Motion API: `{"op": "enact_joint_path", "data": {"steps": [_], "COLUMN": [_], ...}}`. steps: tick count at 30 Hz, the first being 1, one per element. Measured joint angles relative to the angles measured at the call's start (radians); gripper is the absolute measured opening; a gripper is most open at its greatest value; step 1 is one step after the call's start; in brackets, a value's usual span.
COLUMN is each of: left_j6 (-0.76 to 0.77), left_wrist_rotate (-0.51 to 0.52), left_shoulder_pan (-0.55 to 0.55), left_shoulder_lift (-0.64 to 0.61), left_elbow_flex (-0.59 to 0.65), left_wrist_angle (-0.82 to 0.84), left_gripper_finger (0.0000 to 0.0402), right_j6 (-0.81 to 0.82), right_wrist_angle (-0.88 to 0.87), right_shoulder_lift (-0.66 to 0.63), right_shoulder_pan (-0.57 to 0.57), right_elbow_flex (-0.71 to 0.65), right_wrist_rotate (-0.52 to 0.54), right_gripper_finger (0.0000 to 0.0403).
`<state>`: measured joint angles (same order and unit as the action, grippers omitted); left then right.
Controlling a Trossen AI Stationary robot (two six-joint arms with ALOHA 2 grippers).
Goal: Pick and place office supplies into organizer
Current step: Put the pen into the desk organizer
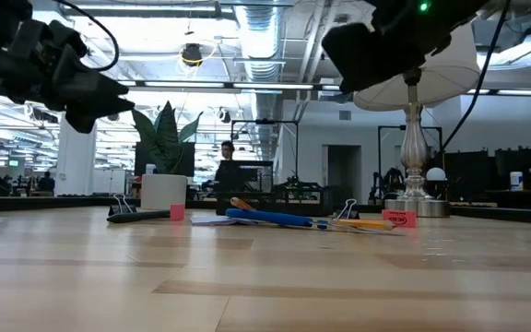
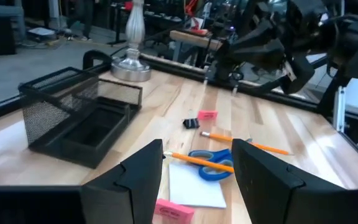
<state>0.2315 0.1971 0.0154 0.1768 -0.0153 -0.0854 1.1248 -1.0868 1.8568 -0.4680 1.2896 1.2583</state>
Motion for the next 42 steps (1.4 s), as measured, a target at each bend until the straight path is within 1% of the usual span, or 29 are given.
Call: {"op": "enact_joint_path", "data": {"steps": [4,6,10,13,18,24,28,30,34,37,39,42], "left_j6": [-0.007,-0.001,0.038,0.041,0.040,-0.005,0.017,0.027,0.038,0.018,0.003,0.000], "left_wrist_rotate": [0.007,0.038,0.184,0.302,0.396,0.455,0.546,0.557,0.512,0.506,0.535,0.630], "left_shoulder_pan": [0.000,0.000,0.000,0.000,0.000,0.000,0.000,0.000,0.000,0.005,0.017,0.041], "left_shoulder_lift": [0.000,0.000,0.000,0.000,0.010,0.049,0.091,0.111,0.155,0.202,0.239,0.314], "left_elbow_flex": [0.002,0.002,-0.008,-0.009,-0.009,-0.009,-0.009,-0.009,-0.009,-0.009,-0.009,-0.010], "left_wrist_angle": [-0.014,-0.046,-0.034,-0.022,-0.029,-0.112,-0.154,-0.164,-0.226,-0.288,-0.328,-0.372], "left_gripper_finger": [0.0183,0.0183,0.0183,0.0183,0.0186,0.0215,0.0244,0.0254,0.0263,0.0263,0.0264,0.0264], "right_j6": [0.001,0.001,0.003,0.045,0.138,0.158,0.115,0.100,0.097,0.097,0.097,0.097], "right_wrist_angle": [-0.055,-0.076,-0.134,-0.219,-0.380,-0.485,-0.485,-0.485,-0.484,-0.484,-0.484,-0.484], "right_shoulder_lift": [0.000,0.000,0.000,0.000,0.000,0.000,0.000,0.000,0.000,0.000,-0.005,-0.031], "right_shoulder_pan": [0.032,0.047,0.075,0.102,0.153,0.201,0.232,0.249,0.285,0.315,0.333,0.355], "right_elbow_flex": [0.000,0.000,0.000,0.000,0.000,0.000,0.000,0.000,0.000,0.000,-0.001,-0.001], "right_wrist_rotate": [0.000,0.000,0.000,0.016,0.031,0.044,0.090,0.122,0.189,0.225,0.239,0.245], "right_gripper_finger": [0.0077,0.0077,0.0077,0.0077,0.0077,0.0077,0.0077,0.0077,0.0077,0.0077,0.0077,0.0077]}}
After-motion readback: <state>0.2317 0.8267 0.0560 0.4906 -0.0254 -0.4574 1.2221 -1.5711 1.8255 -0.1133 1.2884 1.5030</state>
